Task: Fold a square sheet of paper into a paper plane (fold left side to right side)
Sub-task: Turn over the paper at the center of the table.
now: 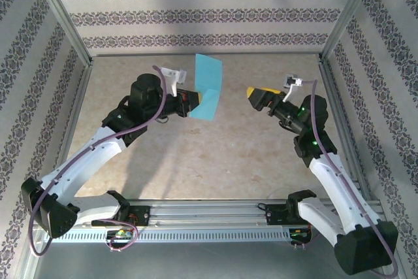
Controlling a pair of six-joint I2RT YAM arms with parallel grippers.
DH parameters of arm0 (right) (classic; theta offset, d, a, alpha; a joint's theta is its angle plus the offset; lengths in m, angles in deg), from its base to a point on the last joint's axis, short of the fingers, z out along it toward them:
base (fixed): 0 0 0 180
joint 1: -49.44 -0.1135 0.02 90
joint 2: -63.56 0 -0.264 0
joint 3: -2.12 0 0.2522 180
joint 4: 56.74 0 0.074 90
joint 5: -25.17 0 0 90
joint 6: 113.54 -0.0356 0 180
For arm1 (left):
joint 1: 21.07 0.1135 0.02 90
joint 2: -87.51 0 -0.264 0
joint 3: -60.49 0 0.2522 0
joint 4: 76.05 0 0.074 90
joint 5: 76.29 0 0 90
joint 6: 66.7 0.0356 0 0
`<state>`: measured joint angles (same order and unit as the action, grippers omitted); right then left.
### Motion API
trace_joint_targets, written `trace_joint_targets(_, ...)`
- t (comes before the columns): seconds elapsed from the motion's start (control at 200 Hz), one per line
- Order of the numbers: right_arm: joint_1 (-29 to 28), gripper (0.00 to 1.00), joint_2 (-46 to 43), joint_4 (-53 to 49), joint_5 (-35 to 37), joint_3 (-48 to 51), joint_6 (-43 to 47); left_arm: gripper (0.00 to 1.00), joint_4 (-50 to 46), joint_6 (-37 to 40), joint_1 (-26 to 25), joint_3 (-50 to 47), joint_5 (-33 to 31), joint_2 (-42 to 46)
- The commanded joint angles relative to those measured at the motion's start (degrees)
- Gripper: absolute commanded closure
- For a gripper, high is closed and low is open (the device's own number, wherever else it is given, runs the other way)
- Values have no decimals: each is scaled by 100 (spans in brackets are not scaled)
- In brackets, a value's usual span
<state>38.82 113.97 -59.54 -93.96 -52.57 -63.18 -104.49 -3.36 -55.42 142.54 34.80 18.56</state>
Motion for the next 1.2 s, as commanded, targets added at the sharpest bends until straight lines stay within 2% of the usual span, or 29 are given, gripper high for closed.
trace_joint_targets(0.0, 110, 2, -299, -1026, 808, 67, 750, 100, -1719, 989, -457, 538, -1386, -98)
trace_joint_targets(0.285, 221, 2, -629, -2614, 2105, -28, 1362, 100, -3267, 1193, -1493, 1573, -3683, -807)
trace_joint_targets(0.57, 305, 2, -554, -3188, 2291, -12, 1527, 100, -5175, 418, -2150, 2628, -5224, -1975)
trace_joint_targets(0.74, 366, 2, -412, -3283, 2272, 73, 1533, 100, -5894, -200, -2398, 2982, -5660, -2633)
trace_joint_targets(0.944, 575, 2, -288, -3267, 2037, 240, 1484, 100, -6512, -1082, -2410, 3176, -5888, -3264)
trace_joint_targets(1.194, 800, 2, -164, -3268, 2077, 425, 1398, 100, -7179, -1925, -2410, 3235, -6243, -3963)
